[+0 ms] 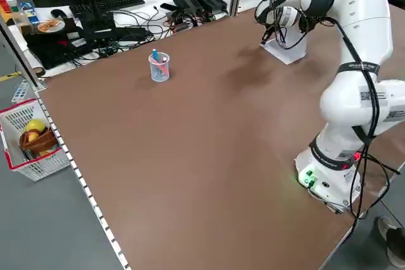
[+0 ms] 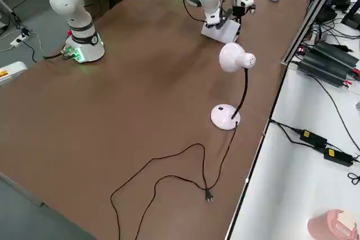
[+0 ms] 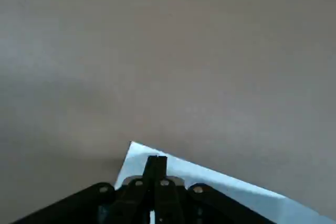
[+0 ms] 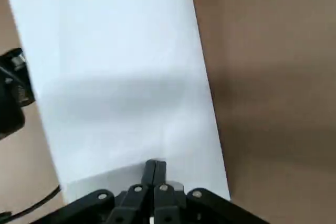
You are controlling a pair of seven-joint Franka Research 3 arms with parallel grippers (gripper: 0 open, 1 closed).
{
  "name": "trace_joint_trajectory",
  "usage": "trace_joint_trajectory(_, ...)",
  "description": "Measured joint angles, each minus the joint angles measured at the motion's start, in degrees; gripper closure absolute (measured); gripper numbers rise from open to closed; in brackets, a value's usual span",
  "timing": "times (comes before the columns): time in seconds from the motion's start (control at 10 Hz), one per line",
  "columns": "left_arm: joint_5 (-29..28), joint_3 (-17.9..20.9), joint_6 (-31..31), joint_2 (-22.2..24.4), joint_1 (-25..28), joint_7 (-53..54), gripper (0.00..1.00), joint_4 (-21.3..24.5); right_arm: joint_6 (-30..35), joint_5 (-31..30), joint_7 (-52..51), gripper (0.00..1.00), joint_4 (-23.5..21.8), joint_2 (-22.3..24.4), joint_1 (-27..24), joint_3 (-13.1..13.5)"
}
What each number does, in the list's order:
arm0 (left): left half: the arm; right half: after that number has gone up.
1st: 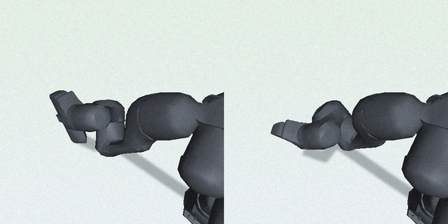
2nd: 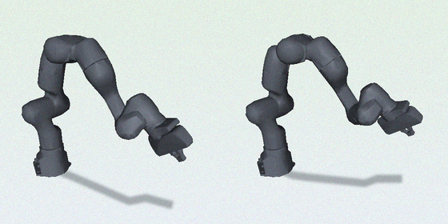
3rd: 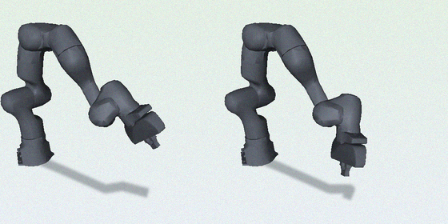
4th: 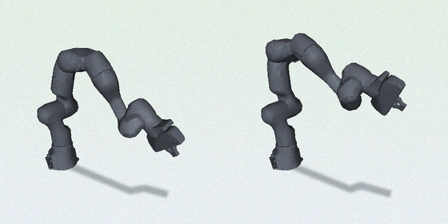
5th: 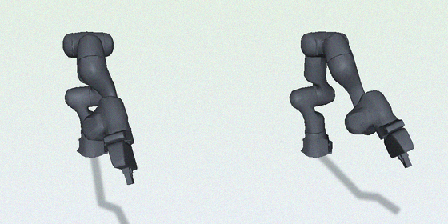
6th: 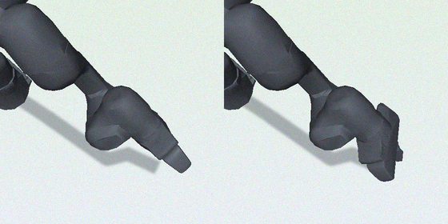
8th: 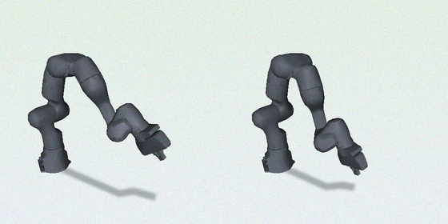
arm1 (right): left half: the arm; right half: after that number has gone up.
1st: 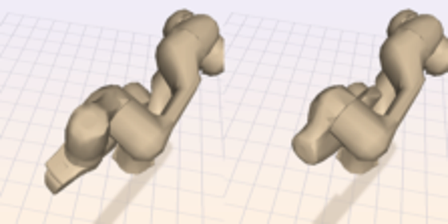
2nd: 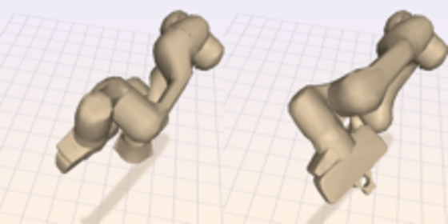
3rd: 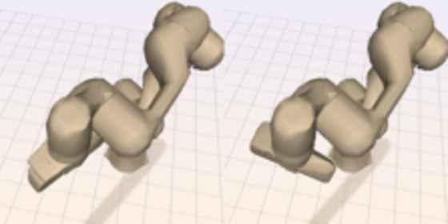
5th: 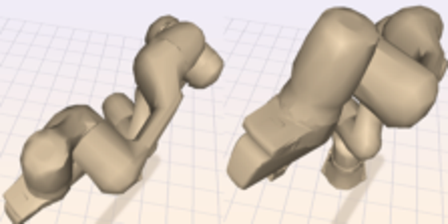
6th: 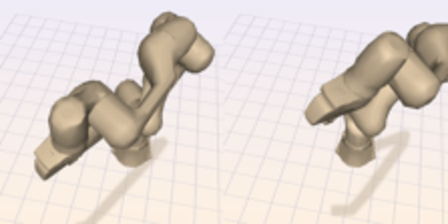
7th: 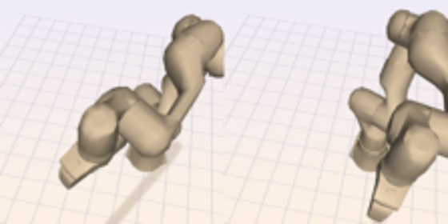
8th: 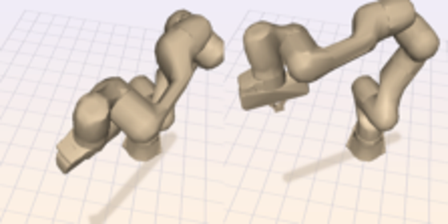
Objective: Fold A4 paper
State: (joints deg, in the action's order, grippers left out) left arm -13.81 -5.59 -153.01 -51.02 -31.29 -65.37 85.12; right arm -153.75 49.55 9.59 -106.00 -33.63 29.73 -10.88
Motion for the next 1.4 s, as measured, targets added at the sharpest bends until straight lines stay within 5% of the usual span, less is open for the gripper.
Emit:
trace_joint_trajectory(0.5,-0.7,0.4,0.7,-0.2,-0.2,1.7,0.99,-0.2,-0.7,0.0,0.0,0.98,-0.2,-2.4,1.7,0.0)
trace_joint_trajectory(0.8,-2.3,2.1,14.3,1.5,0.7,10.6,0.99,-3.3,-0.7,0.0,-0.1,0.98,-1.2,-2.9,2.2,0.0)
trace_joint_trajectory(1.2,-2.6,2.2,20.7,5.7,3.0,12.8,0.98,-4.2,-1.7,0.0,-0.1,0.97,-2.1,-3.4,2.4,0.0)
trace_joint_trajectory(1.4,-1.5,2.2,21.0,7.4,5.8,12.9,0.72,-4.4,-2.7,0.0,-0.4,0.98,-2.2,-4.1,2.8,0.0)
